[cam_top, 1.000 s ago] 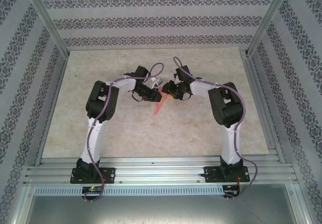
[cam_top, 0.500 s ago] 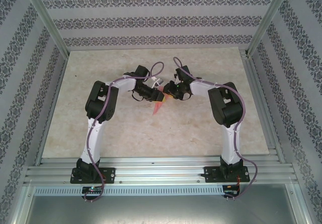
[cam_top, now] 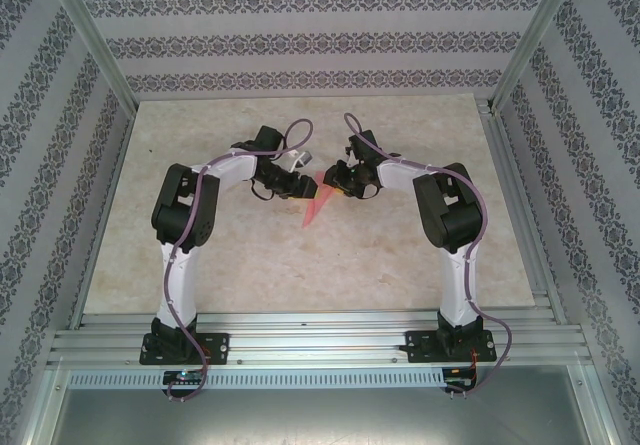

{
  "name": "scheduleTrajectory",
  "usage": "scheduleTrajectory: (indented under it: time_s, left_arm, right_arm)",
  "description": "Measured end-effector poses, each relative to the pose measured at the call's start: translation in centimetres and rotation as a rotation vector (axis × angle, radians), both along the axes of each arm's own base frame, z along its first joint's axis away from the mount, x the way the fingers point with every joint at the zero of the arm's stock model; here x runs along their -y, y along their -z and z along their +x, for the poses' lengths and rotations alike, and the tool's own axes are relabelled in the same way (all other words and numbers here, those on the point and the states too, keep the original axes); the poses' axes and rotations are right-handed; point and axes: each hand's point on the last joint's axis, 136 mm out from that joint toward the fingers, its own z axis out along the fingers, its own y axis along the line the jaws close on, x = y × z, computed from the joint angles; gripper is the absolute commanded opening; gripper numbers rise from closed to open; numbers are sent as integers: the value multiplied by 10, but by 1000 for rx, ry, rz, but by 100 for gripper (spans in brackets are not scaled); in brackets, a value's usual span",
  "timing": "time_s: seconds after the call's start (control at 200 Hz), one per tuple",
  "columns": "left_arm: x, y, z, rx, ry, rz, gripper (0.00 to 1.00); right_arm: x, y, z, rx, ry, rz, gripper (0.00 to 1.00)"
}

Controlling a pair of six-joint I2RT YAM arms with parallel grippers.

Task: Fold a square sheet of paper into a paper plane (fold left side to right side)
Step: Fold the wing for the fifth time at the center of the table.

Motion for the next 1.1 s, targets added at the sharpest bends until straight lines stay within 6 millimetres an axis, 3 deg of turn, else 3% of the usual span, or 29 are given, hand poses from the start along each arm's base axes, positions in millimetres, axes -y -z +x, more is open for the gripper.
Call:
scheduleTrajectory:
  time_s: [0.45, 0.914, 1.104]
  left_arm:
    - [3, 9, 5, -70, -51, 2, 40]
    - [10, 17, 7, -117, -88, 0, 5]
    - [13, 14, 13, -105, -90, -2, 1]
  right_arm:
    - [0, 0, 0, 1, 0, 0, 35]
    - [0, 0, 0, 1, 0, 0, 34]
    - [0, 0, 0, 4, -5, -2, 35]
